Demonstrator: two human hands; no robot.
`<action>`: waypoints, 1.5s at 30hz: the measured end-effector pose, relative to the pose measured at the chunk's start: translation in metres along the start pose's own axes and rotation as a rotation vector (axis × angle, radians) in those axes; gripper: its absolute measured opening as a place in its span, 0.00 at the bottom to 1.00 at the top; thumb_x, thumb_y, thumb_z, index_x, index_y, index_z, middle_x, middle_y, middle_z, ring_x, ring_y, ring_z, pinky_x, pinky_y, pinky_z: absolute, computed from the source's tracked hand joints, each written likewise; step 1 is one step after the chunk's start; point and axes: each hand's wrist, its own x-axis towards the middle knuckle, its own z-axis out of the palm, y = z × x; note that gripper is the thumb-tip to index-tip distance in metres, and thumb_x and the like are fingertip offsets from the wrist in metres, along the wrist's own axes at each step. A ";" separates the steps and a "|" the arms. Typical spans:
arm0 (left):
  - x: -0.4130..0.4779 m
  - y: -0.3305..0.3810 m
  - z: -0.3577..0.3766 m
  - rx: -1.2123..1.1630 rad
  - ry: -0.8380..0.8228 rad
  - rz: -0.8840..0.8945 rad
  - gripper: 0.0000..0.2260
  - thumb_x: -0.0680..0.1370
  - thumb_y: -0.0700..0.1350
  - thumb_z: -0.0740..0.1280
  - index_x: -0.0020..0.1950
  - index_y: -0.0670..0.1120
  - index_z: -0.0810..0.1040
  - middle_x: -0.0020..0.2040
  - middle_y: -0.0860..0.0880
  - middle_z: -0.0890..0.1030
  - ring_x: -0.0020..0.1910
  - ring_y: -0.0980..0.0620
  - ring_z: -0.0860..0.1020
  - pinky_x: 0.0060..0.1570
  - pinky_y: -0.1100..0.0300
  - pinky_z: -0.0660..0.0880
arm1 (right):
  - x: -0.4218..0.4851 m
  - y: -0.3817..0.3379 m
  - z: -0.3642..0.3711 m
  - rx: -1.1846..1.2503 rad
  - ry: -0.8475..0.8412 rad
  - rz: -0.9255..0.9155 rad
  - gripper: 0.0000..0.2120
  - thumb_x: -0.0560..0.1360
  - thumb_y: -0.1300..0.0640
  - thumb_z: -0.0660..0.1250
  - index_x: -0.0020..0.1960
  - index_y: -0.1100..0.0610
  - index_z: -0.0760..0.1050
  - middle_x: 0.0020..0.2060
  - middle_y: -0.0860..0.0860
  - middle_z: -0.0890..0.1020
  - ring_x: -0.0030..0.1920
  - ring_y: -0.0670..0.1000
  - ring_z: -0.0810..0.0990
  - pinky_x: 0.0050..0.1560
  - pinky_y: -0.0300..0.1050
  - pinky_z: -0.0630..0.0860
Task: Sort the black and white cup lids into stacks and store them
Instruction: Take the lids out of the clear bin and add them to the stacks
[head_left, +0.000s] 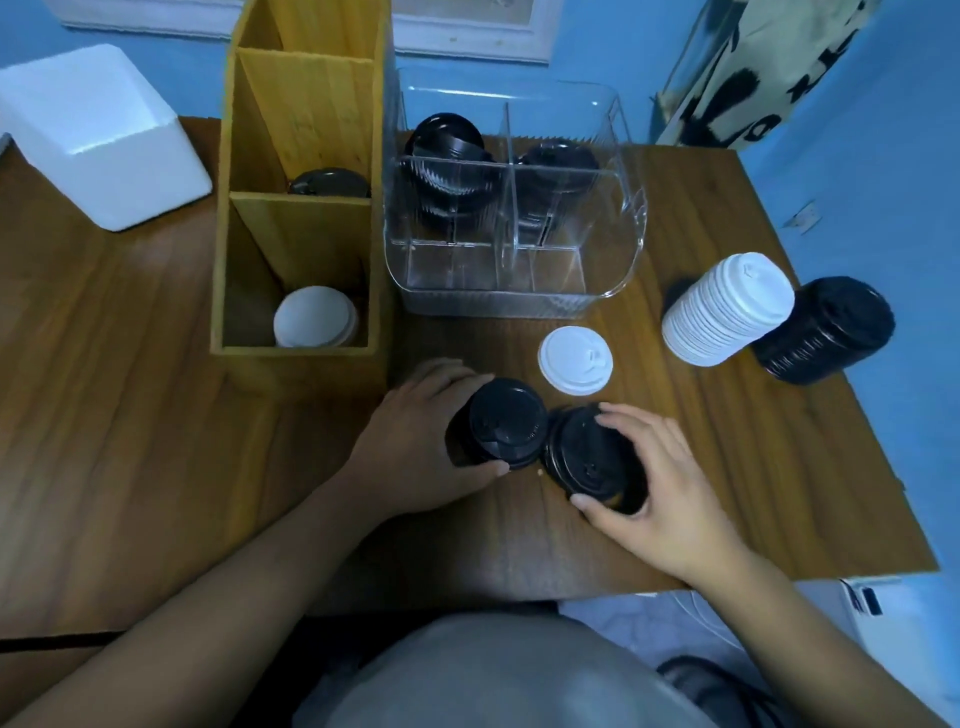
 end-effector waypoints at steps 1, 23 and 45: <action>0.000 0.000 0.000 -0.005 -0.004 0.002 0.41 0.69 0.69 0.72 0.77 0.54 0.66 0.73 0.56 0.69 0.77 0.56 0.61 0.71 0.47 0.67 | 0.000 0.000 -0.001 -0.013 -0.022 0.007 0.37 0.66 0.46 0.81 0.71 0.51 0.70 0.69 0.46 0.73 0.69 0.50 0.71 0.68 0.56 0.71; -0.003 0.001 0.001 -0.003 0.016 0.041 0.41 0.70 0.69 0.72 0.78 0.54 0.65 0.74 0.55 0.70 0.76 0.56 0.62 0.73 0.49 0.63 | 0.013 -0.005 -0.017 0.090 -0.207 -0.030 0.39 0.70 0.44 0.78 0.77 0.48 0.67 0.74 0.41 0.68 0.75 0.47 0.65 0.75 0.54 0.66; -0.002 -0.004 0.006 -0.033 0.051 0.069 0.44 0.68 0.70 0.73 0.78 0.51 0.67 0.73 0.50 0.73 0.74 0.53 0.65 0.73 0.55 0.54 | 0.075 -0.047 0.007 -0.018 -0.256 -0.007 0.42 0.64 0.32 0.74 0.72 0.51 0.71 0.64 0.45 0.76 0.64 0.46 0.73 0.67 0.42 0.70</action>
